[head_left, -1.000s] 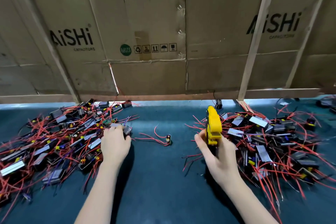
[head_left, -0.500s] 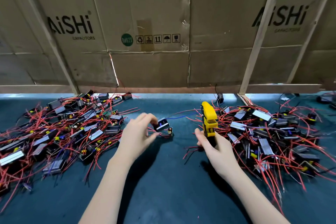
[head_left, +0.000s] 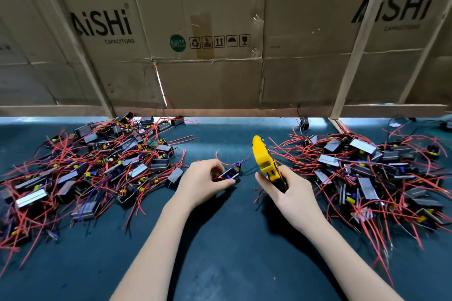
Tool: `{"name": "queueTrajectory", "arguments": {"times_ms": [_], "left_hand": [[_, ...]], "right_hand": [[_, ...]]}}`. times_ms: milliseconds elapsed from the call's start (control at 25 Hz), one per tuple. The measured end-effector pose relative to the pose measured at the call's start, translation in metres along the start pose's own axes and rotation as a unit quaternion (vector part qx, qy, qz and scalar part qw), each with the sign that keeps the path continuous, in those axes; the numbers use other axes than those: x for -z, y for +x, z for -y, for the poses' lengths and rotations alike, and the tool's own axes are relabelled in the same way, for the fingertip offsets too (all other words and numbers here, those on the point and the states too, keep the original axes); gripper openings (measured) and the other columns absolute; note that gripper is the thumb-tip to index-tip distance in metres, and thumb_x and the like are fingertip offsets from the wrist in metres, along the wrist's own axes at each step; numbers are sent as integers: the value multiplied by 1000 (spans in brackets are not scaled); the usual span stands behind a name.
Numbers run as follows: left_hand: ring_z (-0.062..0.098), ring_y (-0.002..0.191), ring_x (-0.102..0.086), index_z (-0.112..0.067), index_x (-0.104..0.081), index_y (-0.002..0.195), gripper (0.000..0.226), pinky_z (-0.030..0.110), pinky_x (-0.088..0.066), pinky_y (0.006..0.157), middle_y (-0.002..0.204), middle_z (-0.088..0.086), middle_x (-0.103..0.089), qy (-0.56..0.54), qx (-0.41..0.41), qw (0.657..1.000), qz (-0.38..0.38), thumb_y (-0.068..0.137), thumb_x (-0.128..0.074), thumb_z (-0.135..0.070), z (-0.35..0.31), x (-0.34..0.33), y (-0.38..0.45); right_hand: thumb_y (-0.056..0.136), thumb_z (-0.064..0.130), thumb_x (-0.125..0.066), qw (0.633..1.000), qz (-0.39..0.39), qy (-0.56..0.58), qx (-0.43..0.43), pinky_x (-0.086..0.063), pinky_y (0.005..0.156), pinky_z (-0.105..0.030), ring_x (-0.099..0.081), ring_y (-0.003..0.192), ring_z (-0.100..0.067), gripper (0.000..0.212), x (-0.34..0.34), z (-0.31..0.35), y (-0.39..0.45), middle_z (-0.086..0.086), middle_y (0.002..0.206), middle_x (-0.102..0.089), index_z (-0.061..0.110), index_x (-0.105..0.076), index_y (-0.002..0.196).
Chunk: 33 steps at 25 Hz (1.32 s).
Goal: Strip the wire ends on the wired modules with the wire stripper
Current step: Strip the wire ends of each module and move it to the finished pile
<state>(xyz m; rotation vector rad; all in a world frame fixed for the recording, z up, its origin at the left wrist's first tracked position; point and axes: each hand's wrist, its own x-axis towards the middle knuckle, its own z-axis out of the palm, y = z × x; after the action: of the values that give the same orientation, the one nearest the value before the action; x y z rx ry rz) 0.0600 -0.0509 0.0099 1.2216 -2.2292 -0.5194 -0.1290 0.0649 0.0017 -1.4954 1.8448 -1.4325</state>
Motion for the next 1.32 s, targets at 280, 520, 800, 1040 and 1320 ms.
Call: {"name": "queueTrajectory", "arguments": {"times_ms": [280, 520, 800, 1040, 1320], "left_hand": [[25, 92, -60, -6, -65, 107, 34, 39, -47, 88, 98, 9, -67, 1, 67, 967, -247, 82, -76, -26, 22, 23, 11], [34, 103, -60, -12, -68, 102, 20, 42, -48, 88, 104, 11, -71, 70, 237, 930, -273, 90, -53, -6, 75, 59, 7], [27, 105, -63, -22, -70, 103, 24, 37, -44, 95, 104, 1, -73, 107, 248, 951, -151, 80, -67, -13, 78, 63, 1], [24, 104, -60, -32, -72, 91, 14, 35, -41, 93, 94, -5, -71, 74, 231, 956, -164, 80, -64, -35, 68, 66, -4], [24, 103, -54, -29, -68, 96, 37, 37, -46, 89, 101, -2, -61, -34, 173, 966, -188, 65, -61, -10, 72, 73, -6]], "right_hand": [[74, 79, -56, 998, -26, 47, -16, -39, 65, -19, -55, 66, -17, 68, 3, -7, 4, -12, 78, -64, 11, -59, 77], [63, 76, -61, 982, -45, 158, -95, -49, 87, -39, -66, 78, -19, 67, 8, -10, 8, -4, 74, -71, 11, -67, 79], [64, 74, -60, 980, -40, 168, -101, -51, 89, -37, -68, 81, -21, 62, 10, -9, 9, -1, 75, -72, 15, -69, 80], [64, 74, -61, 979, -35, 170, -109, -51, 94, -44, -69, 84, -25, 63, 13, -10, 9, -1, 76, -73, 14, -69, 80], [64, 71, -63, 979, -31, 171, -103, -51, 93, -47, -68, 82, -27, 63, 13, -9, 10, -3, 75, -72, 11, -69, 80]]}}
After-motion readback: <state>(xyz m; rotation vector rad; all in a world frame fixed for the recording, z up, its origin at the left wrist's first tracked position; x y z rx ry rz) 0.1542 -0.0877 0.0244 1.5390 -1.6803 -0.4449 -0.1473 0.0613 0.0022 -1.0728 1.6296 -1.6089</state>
